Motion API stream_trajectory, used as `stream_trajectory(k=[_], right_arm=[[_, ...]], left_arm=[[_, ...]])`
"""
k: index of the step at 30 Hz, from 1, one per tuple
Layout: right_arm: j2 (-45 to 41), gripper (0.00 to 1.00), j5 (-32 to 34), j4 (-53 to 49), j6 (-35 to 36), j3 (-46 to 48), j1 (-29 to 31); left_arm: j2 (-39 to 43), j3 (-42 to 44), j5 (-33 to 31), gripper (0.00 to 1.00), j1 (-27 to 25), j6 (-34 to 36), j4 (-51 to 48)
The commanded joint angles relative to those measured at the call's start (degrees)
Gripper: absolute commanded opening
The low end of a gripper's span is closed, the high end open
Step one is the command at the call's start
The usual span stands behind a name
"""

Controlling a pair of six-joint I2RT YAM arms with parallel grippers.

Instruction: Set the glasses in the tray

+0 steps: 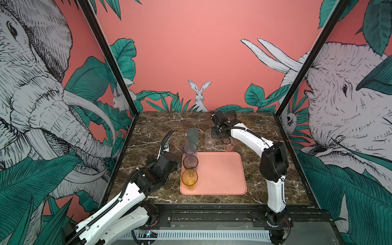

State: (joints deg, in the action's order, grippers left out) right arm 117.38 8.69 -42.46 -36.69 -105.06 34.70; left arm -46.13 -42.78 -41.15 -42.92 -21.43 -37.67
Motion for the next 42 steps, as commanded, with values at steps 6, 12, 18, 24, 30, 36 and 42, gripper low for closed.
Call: stream_trajectory(k=[6, 12, 18, 24, 30, 36, 42], right_arm=[[-2.10, 0.00, -1.33, -1.65, 2.02, -1.06, -0.24], [-5.37, 0.00, -3.14, -2.88, 4.71, -1.30, -0.07], [-9.41, 0.00, -3.32, -3.23, 6.59, 0.18, 0.11], [-13.05, 0.00, -3.89, -3.38, 8.54, 2.10, 0.72], [-15.24, 0.00, -2.69, -5.49, 9.69, 3.10, 1.50], [-17.42, 0.00, -1.07, -6.41, 10.84, 5.32, 3.13], [-19.67, 0.00, -0.75, -4.87, 11.13, 9.77, 4.05]], left_arm=[[-0.41, 0.53, -0.08, 0.99, 0.29, -0.89, 1.21], [-0.78, 0.17, -0.16, 0.99, 0.30, -0.54, 1.71], [-1.10, -0.02, -0.25, 0.99, 0.31, -0.36, 2.17], [-1.32, -0.19, -0.35, 0.99, 0.30, 0.00, 2.57], [-1.26, -0.23, -0.43, 0.99, 0.36, 0.07, 2.70], [-1.45, -0.15, -0.43, 0.99, 0.30, 0.05, 2.90], [-1.43, 0.11, -0.34, 0.99, 0.33, -0.23, 2.95]])
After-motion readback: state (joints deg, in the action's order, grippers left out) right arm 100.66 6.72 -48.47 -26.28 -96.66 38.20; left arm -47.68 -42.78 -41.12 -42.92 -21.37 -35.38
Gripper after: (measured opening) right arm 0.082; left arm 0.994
